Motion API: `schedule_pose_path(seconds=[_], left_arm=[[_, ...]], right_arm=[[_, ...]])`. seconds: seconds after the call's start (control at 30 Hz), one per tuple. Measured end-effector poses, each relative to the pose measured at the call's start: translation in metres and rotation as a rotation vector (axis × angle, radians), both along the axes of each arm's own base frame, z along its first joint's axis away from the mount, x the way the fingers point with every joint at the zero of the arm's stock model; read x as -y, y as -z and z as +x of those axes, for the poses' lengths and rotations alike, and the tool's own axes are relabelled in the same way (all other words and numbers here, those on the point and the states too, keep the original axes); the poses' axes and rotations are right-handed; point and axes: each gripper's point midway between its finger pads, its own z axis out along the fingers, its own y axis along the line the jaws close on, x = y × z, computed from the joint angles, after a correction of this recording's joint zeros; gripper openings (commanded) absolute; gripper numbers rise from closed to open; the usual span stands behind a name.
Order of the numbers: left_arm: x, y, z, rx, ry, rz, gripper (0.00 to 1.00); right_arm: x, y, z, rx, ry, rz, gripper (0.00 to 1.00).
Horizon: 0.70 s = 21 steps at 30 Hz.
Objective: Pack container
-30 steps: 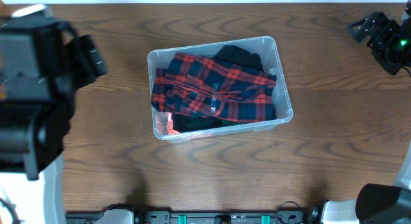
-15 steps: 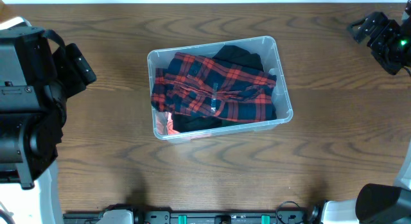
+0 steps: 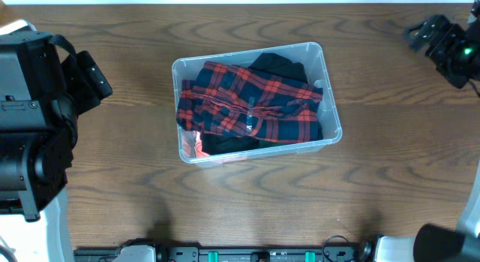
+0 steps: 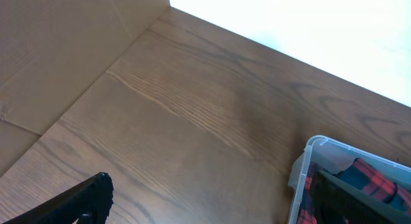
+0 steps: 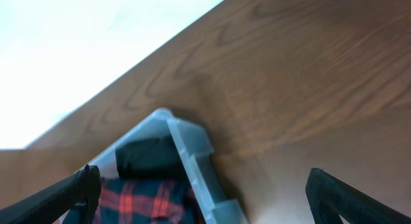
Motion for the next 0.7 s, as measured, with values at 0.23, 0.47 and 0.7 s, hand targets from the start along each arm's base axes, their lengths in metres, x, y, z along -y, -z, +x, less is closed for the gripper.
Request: schedule_pose_path(seconds=[0.23,0.47,0.7], left_arm=[[0.000,0.000,0.000,0.000,-0.001,0.000,0.98],[0.000,0.000,0.000,0.000,-0.001,-0.001,0.98],[0.000,0.000,0.000,0.000,0.000,-0.002,0.98]], right_arm=[[-0.045,-0.052,-0.046,0.192,-0.118,-0.283,0.99],[-0.039,-0.032,-0.075,0.424,-0.127,-0.547,0.99],[-0.035,0.086,-0.109,0.401,-0.136,-0.605,0.99]])
